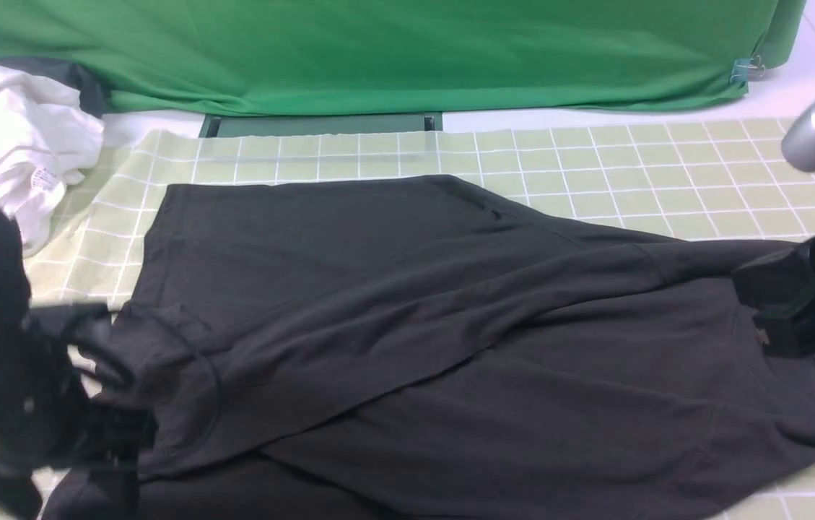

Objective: Fold a long-sleeved shirt over a green coffee tablecloth.
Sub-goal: 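Grasp the near edge of the shirt at its hem and shoulder corners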

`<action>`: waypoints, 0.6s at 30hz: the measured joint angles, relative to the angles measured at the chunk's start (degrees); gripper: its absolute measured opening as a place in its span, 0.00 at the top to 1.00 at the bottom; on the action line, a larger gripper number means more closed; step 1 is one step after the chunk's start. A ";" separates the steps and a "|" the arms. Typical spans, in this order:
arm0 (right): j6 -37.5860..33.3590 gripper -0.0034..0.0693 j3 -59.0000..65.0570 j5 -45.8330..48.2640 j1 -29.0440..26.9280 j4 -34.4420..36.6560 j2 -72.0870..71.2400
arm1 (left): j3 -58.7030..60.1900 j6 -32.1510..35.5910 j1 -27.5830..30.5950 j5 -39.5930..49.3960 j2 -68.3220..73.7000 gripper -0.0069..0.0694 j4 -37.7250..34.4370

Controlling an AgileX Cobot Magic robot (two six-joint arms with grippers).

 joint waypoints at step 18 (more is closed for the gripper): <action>-11.66 0.96 -2.42 2.86 0.00 8.43 3.91 | 9.62 -5.59 0.00 -11.88 -1.42 0.16 2.83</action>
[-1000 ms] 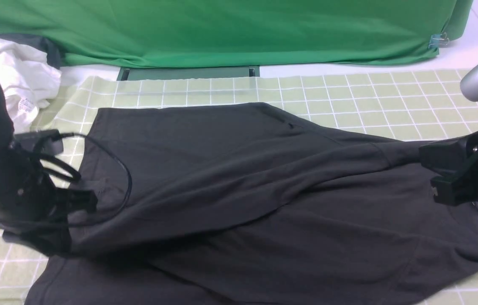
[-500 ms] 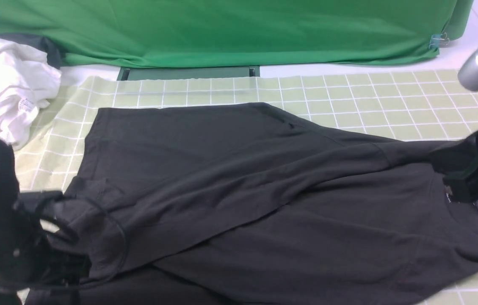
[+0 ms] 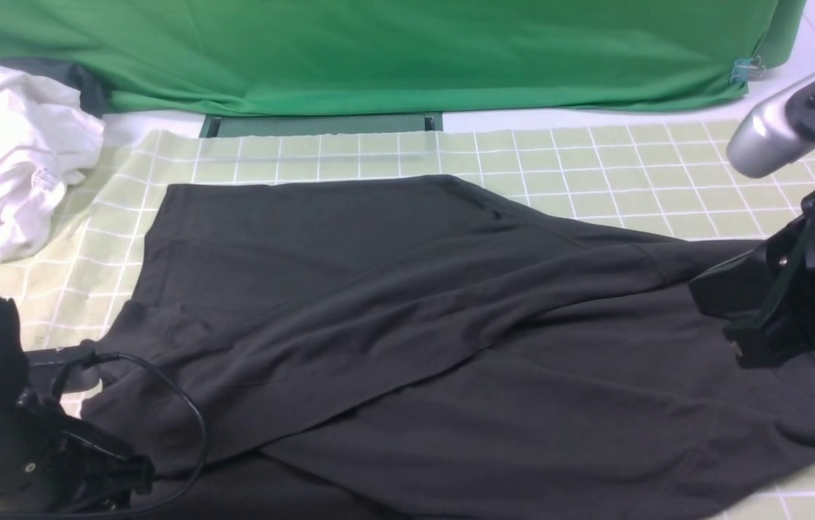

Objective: Fold a long-sleeved shirt over a green coffee tablecloth.
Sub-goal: 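Grasp the near edge of the shirt at its hem and shoulder corners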

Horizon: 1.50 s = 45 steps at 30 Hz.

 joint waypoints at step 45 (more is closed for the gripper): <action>-3.29 0.58 8.33 -5.96 19.47 -8.18 33.25 | 0.20 2.85 -0.04 11.80 -16.30 0.89 -2.23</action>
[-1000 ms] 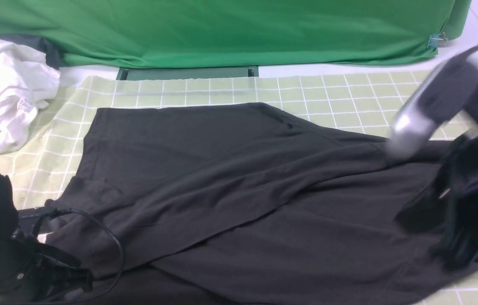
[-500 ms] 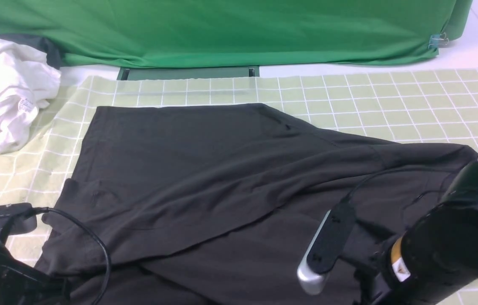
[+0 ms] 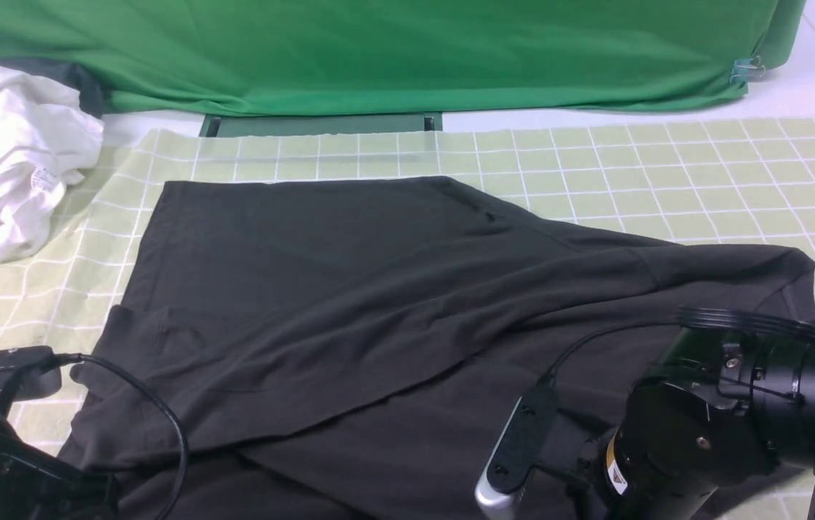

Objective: Fold a long-sleeved shirt over a green coffee tablecloth.
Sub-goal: 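Grasp the near edge of the shirt at its hem and shoulder corners, then fold the black garment in half by bringing its near edge over to the far edge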

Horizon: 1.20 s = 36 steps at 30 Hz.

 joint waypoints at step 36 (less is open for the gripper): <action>-8.30 0.91 -46.01 6.22 -20.64 -11.64 17.85 | -65.88 -4.70 3.51 0.62 45.59 0.89 -4.38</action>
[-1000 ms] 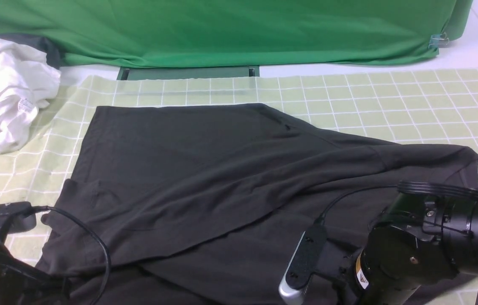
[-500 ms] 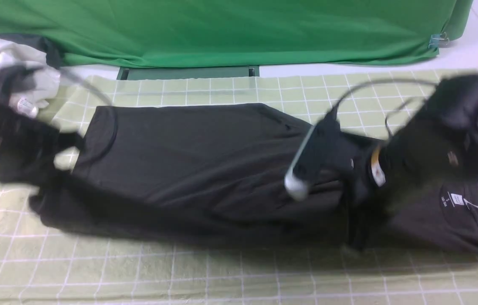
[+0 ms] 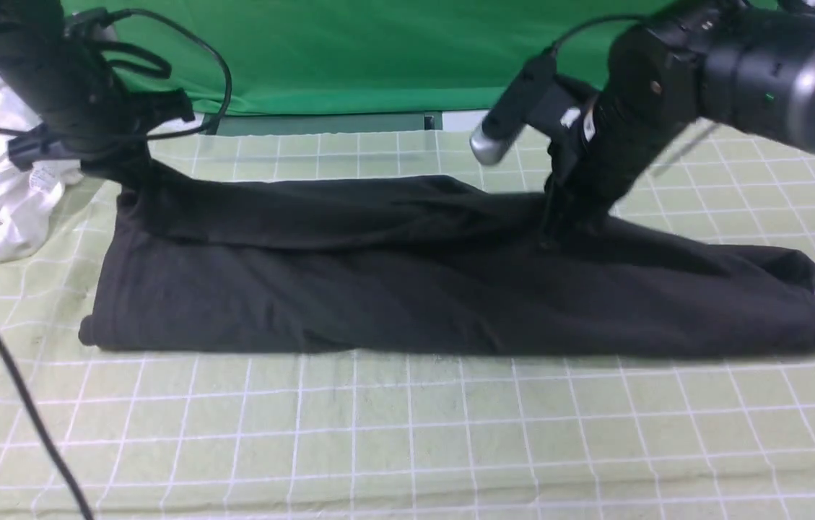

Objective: Fold a long-sleeved shirt over a green coffee tablecloth.
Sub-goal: 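Fold the black garment in half by bringing its near edge over to the far edge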

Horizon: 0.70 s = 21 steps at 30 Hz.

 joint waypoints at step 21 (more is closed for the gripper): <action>2.43 0.46 -17.54 -4.27 -1.50 -3.03 16.52 | -13.12 -1.58 0.65 -1.63 12.45 0.58 4.94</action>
